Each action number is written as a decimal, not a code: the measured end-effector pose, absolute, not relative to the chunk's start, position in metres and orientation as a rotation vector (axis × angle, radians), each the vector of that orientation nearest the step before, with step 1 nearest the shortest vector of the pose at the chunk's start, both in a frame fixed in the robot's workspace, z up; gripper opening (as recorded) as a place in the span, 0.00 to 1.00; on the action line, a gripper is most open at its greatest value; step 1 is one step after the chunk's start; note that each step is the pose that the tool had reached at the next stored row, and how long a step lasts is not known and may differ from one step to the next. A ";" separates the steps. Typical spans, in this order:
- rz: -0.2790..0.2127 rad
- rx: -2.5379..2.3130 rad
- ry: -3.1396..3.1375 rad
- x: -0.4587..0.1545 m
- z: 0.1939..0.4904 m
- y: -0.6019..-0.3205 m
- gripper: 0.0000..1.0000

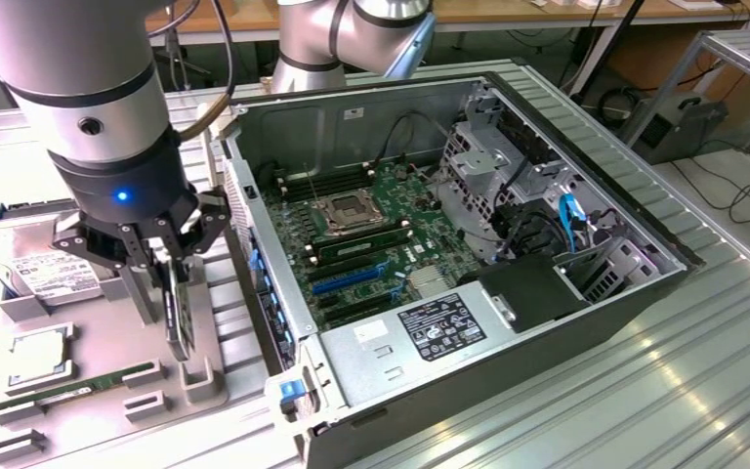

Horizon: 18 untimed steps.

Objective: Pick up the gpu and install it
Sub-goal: 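Pick up the gpu and move the gpu toward the slot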

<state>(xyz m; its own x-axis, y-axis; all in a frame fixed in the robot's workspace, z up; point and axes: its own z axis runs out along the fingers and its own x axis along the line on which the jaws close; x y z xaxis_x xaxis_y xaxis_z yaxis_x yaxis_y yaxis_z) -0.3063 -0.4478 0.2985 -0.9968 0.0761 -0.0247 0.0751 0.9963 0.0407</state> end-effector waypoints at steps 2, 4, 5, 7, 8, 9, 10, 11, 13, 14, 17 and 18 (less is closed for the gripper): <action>0.062 0.118 3.113 -0.306 0.299 -0.448 0.26; 0.062 0.118 3.113 -0.306 0.300 -0.448 0.26; 0.062 0.118 3.113 -0.306 0.300 -0.448 0.26; 0.062 0.118 3.112 -0.306 0.301 -0.448 0.26; 0.062 0.118 3.113 -0.306 0.301 -0.448 0.26; 0.062 0.118 3.113 -0.306 0.302 -0.448 0.26; 0.062 0.118 3.112 -0.306 0.302 -0.448 0.26; 0.062 0.118 3.113 -0.306 0.303 -0.448 0.26; 0.062 0.118 3.113 -0.306 0.304 -0.448 0.26; 0.062 0.118 3.113 -0.306 0.304 -0.448 0.26; 0.062 0.118 3.113 -0.306 0.306 -0.448 0.26; 0.062 0.118 3.113 -0.306 0.306 -0.448 0.26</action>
